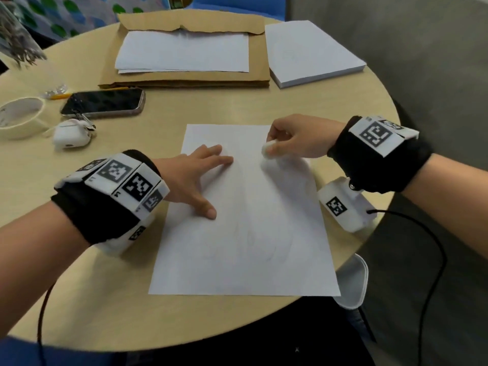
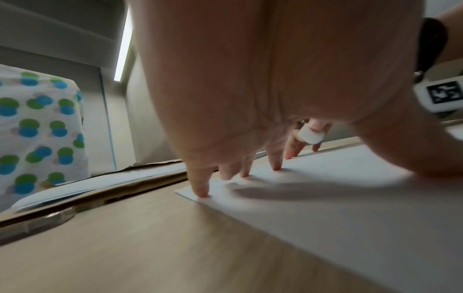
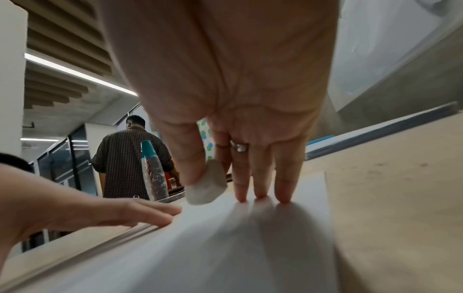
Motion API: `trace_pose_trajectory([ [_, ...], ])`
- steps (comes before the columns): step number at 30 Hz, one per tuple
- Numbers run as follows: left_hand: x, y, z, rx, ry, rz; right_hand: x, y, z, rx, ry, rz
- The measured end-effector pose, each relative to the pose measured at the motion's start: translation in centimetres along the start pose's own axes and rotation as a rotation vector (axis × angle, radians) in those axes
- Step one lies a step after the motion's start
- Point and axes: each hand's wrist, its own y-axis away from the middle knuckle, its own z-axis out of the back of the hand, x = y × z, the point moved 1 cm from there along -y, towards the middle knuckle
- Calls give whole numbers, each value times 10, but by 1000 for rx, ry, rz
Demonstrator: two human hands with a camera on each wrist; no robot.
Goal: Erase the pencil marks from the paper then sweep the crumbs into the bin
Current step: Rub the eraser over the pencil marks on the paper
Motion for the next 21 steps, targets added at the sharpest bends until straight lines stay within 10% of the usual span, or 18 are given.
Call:
trace_pose_trajectory([
  [7,-6,-1,-3,25,-16,-23,33,4,-20,217,-115,62],
  [14,-6,-1,-6,36,-71,-34,54,-7,-25,88,24,-51],
  [21,-7,0,-6,58,-53,-45,68,8,-39,363,-119,-22],
])
